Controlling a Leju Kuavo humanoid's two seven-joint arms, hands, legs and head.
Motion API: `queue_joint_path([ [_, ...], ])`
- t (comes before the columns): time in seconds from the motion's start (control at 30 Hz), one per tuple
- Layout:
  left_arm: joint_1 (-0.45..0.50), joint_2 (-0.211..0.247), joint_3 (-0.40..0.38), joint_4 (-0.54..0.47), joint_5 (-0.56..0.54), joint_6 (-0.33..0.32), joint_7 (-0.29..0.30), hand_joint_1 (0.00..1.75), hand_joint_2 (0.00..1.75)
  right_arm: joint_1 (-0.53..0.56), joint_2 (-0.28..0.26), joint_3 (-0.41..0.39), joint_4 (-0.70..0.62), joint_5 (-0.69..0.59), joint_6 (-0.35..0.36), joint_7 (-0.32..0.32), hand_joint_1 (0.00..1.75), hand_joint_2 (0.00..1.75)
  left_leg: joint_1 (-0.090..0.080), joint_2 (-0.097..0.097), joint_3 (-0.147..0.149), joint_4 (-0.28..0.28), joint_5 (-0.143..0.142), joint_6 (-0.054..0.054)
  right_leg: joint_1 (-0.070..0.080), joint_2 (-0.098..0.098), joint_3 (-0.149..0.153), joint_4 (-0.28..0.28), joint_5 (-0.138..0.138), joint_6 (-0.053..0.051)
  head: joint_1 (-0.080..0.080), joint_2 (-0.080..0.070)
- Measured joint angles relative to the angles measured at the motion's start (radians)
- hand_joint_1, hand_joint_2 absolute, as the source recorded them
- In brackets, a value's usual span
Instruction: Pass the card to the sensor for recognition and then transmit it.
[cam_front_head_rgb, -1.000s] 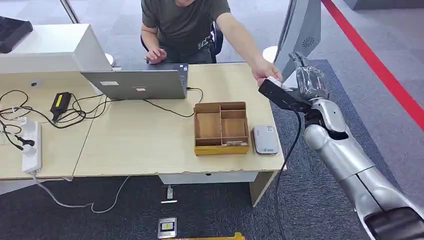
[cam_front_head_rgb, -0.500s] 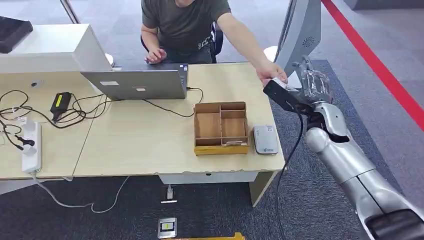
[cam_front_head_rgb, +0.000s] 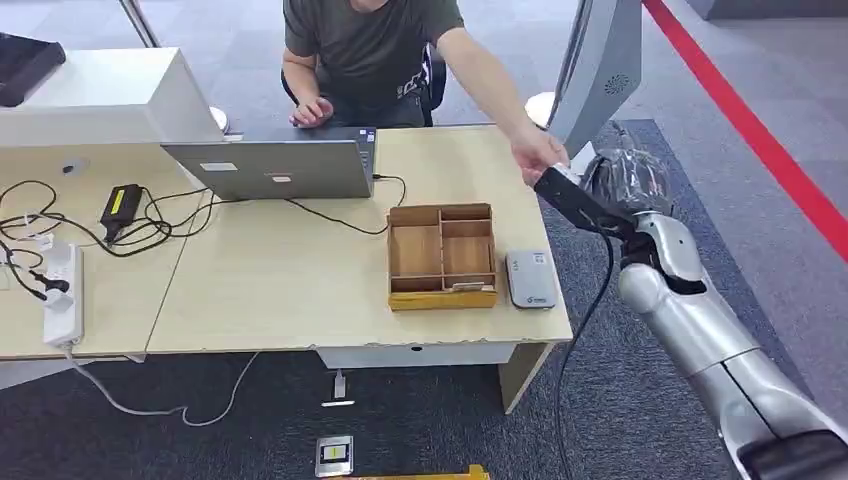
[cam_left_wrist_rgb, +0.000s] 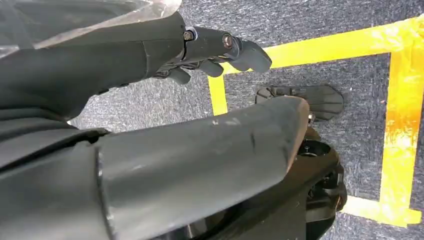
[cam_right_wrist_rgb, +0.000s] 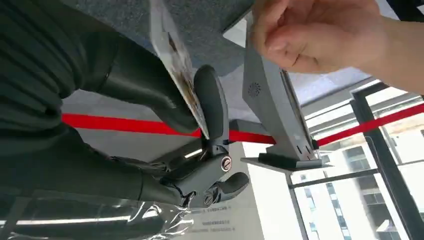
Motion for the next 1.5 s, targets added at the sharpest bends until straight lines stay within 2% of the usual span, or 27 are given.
queue_joint_path([
  [0.53,-0.001,0.000,-0.007,0.000,-0.018,0.000,0.001,0.00,0.00,0.067,-0.008,-0.006,-0.023,-0.002,0.016,-0.003,1.75,1.75,0.000,0.000,0.000,0.000,0.000,0.000,0.000,0.000,0.000,0.000,0.000,0.000,0.000,0.000],
  [0.67,-0.002,0.000,-0.010,0.000,-0.019,0.000,0.001,0.00,0.00,0.087,-0.004,-0.001,-0.011,-0.016,0.012,-0.026,1.75,1.75,0.000,0.000,0.000,0.000,0.000,0.000,0.000,0.000,0.000,0.000,0.000,0.000,0.000,0.000],
  [1.03,-0.002,0.000,-0.015,0.000,-0.021,-0.003,0.001,0.00,0.00,0.105,0.029,0.027,0.070,-0.021,0.003,-0.057,1.75,1.75,0.000,0.000,-0.001,0.000,0.000,0.000,0.000,0.000,0.000,0.000,0.000,0.000,0.000,0.000],
  [1.5,-0.003,0.001,-0.019,0.000,-0.032,-0.013,0.000,0.00,0.00,0.098,0.079,0.073,0.182,-0.002,-0.006,-0.064,1.75,1.75,0.000,0.000,-0.001,0.000,0.000,0.000,0.000,0.000,0.000,0.000,0.000,0.000,0.000,0.000],
])
